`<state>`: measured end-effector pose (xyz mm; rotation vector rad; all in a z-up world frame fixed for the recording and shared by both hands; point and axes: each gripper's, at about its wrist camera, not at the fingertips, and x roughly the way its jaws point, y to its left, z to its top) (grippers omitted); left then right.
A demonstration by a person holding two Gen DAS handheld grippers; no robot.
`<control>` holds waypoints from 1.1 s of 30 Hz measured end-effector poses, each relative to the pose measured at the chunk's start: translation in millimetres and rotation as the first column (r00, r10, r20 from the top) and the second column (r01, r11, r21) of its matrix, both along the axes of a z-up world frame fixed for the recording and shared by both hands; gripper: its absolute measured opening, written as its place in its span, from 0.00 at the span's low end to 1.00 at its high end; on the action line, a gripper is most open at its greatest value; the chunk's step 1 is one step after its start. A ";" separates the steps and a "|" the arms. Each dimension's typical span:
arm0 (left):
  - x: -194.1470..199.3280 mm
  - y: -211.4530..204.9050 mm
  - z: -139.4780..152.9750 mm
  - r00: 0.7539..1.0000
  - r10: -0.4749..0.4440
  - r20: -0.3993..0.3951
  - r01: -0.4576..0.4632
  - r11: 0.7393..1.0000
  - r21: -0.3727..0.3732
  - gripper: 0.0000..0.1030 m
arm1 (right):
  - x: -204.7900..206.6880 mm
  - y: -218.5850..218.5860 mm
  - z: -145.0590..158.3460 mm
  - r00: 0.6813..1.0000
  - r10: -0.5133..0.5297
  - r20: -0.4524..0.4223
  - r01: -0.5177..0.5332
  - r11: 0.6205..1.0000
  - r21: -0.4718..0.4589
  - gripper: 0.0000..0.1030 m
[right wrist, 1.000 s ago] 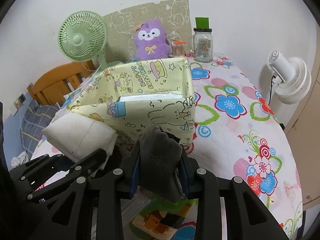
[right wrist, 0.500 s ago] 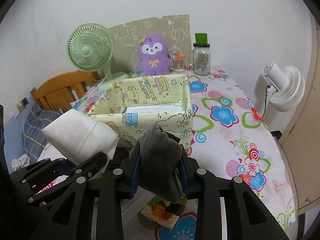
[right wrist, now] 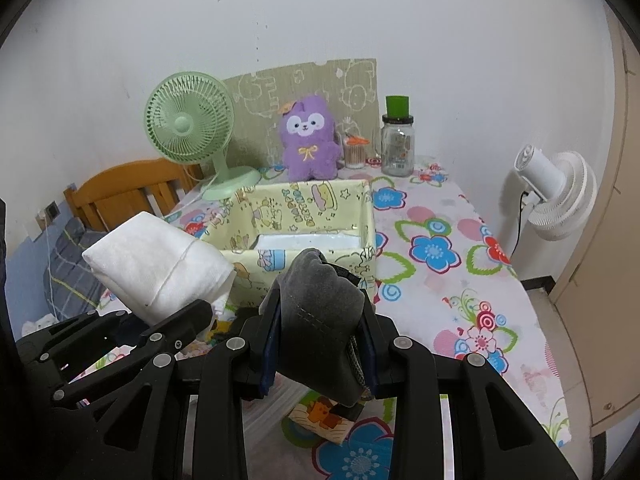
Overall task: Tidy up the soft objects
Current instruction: 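Lift the white pad with the left tool while the right carries the grey sock toward the box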
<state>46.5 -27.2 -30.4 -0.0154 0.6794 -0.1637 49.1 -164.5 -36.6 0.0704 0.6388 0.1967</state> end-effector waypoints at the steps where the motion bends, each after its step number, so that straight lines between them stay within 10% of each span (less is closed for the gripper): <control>1: -1.0 -0.3 2.1 1.000 0.001 0.006 -0.001 1.000 0.002 0.16 | -1.2 -0.1 2.2 1.000 0.000 0.005 0.000 1.000 0.001 0.35; 33: 44.8 -0.2 26.0 1.000 -0.003 0.020 0.003 1.000 -0.013 0.16 | 38.2 -2.5 36.2 0.999 0.004 0.048 -0.008 0.998 0.069 0.35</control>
